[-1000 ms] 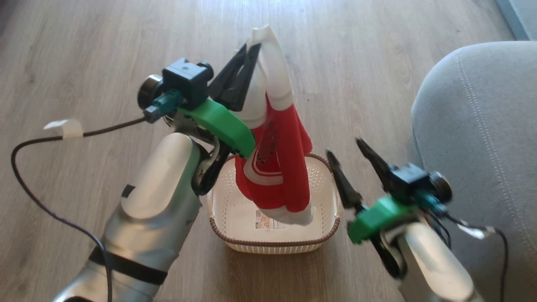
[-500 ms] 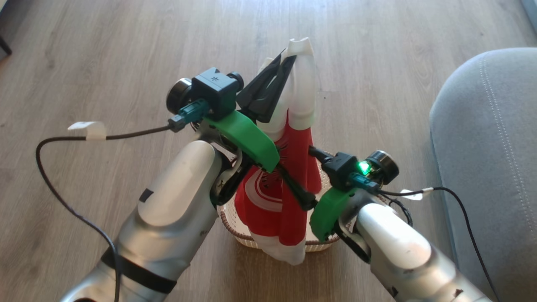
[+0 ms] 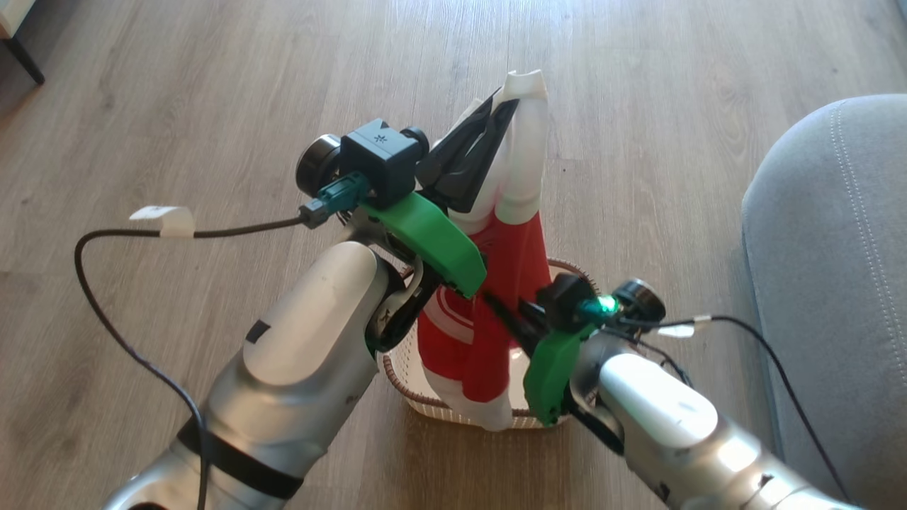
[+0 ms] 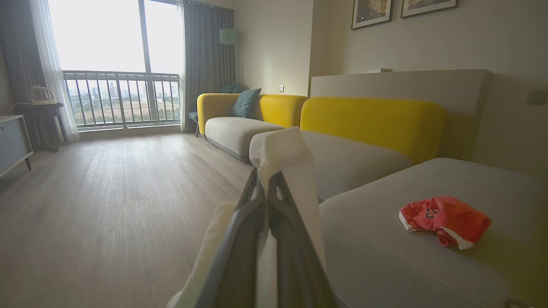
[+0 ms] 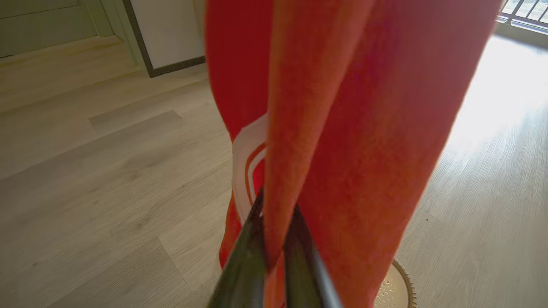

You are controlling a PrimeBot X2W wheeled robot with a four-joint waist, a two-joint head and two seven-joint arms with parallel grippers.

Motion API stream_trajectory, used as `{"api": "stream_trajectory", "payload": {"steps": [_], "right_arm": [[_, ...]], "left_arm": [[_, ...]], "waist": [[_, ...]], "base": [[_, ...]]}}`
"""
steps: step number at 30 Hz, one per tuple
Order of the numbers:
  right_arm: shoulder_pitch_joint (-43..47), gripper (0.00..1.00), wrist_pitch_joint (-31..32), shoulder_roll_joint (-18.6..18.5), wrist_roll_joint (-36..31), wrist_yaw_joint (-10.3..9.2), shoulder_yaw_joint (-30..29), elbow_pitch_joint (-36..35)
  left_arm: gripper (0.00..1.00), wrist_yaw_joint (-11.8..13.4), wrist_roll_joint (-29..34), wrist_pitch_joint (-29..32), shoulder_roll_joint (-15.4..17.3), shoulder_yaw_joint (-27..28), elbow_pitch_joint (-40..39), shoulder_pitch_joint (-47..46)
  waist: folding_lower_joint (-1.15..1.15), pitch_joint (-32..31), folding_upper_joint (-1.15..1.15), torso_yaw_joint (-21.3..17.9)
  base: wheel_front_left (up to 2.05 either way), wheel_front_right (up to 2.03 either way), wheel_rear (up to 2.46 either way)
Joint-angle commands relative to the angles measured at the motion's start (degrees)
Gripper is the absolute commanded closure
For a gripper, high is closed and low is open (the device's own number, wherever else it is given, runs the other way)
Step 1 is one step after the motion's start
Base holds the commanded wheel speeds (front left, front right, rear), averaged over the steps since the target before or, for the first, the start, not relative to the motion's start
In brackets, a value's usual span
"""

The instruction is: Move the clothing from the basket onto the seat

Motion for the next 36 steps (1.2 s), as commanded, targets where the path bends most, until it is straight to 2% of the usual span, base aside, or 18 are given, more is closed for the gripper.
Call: {"api": "stream_trajectory", "payload": {"steps": [1,8,9,10,11,23,36], "right_arm": [[-2.11,1.0,-0.38,0.75,0.34,-0.02,0.05,-1.25],[-2.29,1.0,-0.38,0.75,0.05,-0.02,-0.84,-1.58],[-2.26,1.0,-0.38,0.75,-0.05,-0.02,-0.87,-1.73],[-2.22,1.0,-0.38,0.75,-0.18,-0.02,-0.86,-1.87],[-2.17,1.0,-0.38,0.75,-0.32,-0.02,-0.82,-2.02],[-1.9,1.0,-0.38,0.75,-1.57,-0.02,-2.41,-4.28],[-0.78,1.0,-0.38,0.75,-4.22,-0.02,-9.41,-9.04]], "left_arm": [[1.0,0.33,-0.39,-0.56,0.8,1.94,-2.05,-3.74],[1.0,-0.06,0.11,-0.56,0.8,3.15,-3.14,-3.35],[0.82,-0.22,0.3,-0.56,0.8,3.24,-3.34,-3.21],[0.54,-0.38,0.43,-0.56,0.8,3.28,-3.44,-3.04],[0.0,-0.54,0.48,-0.56,0.8,3.26,-3.42,-2.85],[0.0,-1.45,1.66,-0.56,0.8,4.55,-0.78,-1.42],[0.0,-2.68,3.94,-0.56,1.14,5.71,3.81,0.74]], "waist": [[0.0,0.12,0.0,-0.09],[0.0,0.5,0.0,-0.99],[0.0,0.55,0.0,-1.18],[0.0,0.61,0.0,-1.34],[0.0,0.67,0.0,-1.51],[0.0,1.37,0.0,-3.77],[0.0,1.95,0.0,-8.37]], "base": [[0.0,0.0,0.0],[0.0,0.0,0.0],[0.0,0.0,0.0],[0.0,0.0,0.0],[0.0,0.0,0.0],[0.0,0.0,0.0],[0.0,0.0,0.0]]}}
